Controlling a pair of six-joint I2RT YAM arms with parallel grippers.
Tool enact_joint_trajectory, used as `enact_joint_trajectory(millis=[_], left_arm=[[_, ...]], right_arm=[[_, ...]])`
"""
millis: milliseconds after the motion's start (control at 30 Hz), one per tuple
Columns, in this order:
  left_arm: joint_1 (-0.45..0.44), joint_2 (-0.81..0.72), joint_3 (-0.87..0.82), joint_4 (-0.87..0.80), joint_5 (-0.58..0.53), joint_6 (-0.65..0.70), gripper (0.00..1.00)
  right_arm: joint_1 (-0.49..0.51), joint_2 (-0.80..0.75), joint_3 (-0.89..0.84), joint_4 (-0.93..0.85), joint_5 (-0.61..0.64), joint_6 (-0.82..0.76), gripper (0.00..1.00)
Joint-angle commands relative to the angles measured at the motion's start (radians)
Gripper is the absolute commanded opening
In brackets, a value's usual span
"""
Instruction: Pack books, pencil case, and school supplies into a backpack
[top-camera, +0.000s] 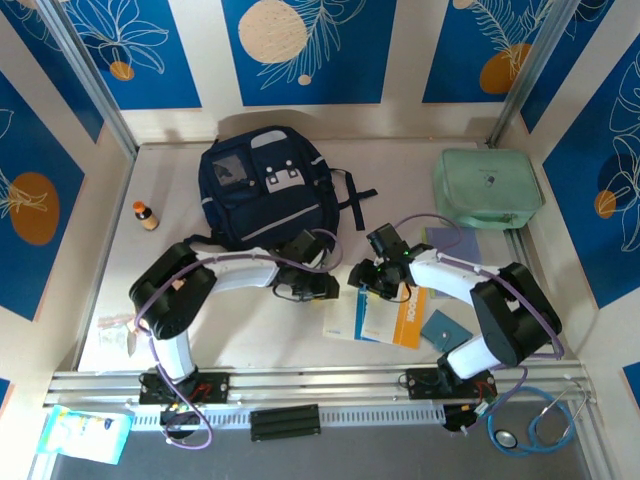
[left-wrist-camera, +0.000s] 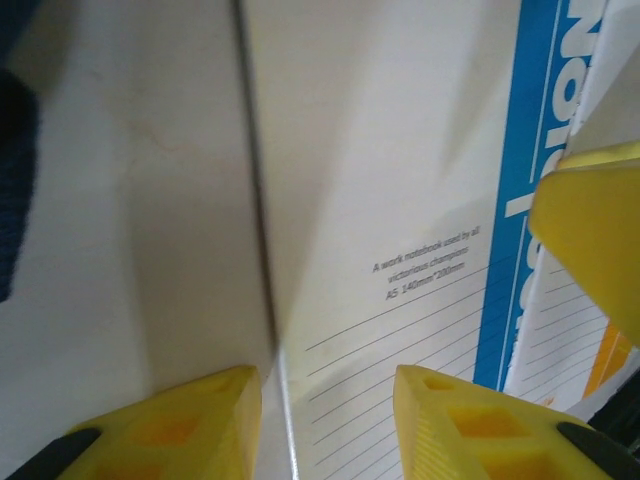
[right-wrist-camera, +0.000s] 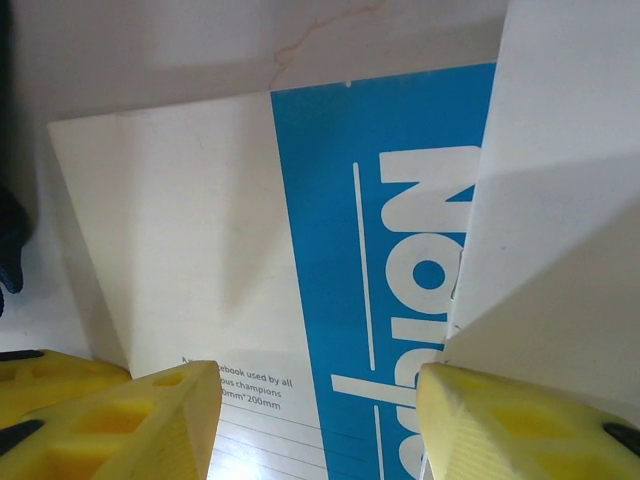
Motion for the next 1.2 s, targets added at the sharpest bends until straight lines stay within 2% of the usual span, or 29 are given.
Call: enact_joint_trajectory(millis=[0, 133, 300, 367, 500, 633, 700, 833, 967, 1100, 1167], left_arm=[[-0.011, 0.033, 0.02, 0.027, 0.066, -0.007, 0.35], [-0.013, 0.029, 0.017, 0.068, 0.094, -0.011, 0.33], [-0.013, 0.045, 0.02, 0.076, 0.109, -0.017, 0.38], [-0.012, 0.039, 0.02, 0.078, 0.114, -0.015, 0.37], [-0.012, -0.021, 0.006, 0.108, 0.101, -0.009, 0.26], [-0.012, -0.072, 0.005, 0.102, 0.074, 0.005, 0.06], [-0.012, -0.095, 0.018, 0.057, 0.042, 0.031, 0.0], [-0.002, -0.163, 0.091, -0.134, -0.096, 0.149, 0.0], [0.038, -0.263, 0.14, -0.265, -0.268, 0.235, 0.0], [0.108, -0.375, 0.144, -0.261, -0.342, 0.256, 0.0], [0.15, -0.429, 0.126, -0.202, -0.357, 0.231, 0.0]], right_arm=[[-0.003, 0.045, -0.012, -0.021, -0.019, 0.001, 0.56], [-0.003, 0.052, -0.016, -0.012, -0.024, 0.01, 0.57], [-0.003, 0.062, -0.016, -0.006, -0.03, 0.017, 0.57], [-0.003, 0.063, -0.019, -0.002, -0.031, 0.021, 0.57], [-0.003, 0.057, -0.028, 0.005, -0.032, 0.029, 0.56], [-0.005, 0.039, -0.028, 0.011, -0.029, 0.028, 0.56], [-0.009, 0.012, -0.029, 0.01, -0.021, 0.027, 0.56], [-0.044, -0.092, -0.044, 0.028, 0.007, 0.017, 0.57], [-0.105, -0.205, -0.074, 0.099, -0.009, 0.016, 0.63], [-0.14, -0.265, -0.077, 0.181, -0.088, 0.016, 0.66], [-0.147, -0.287, -0.082, 0.252, -0.146, 0.042, 0.69]])
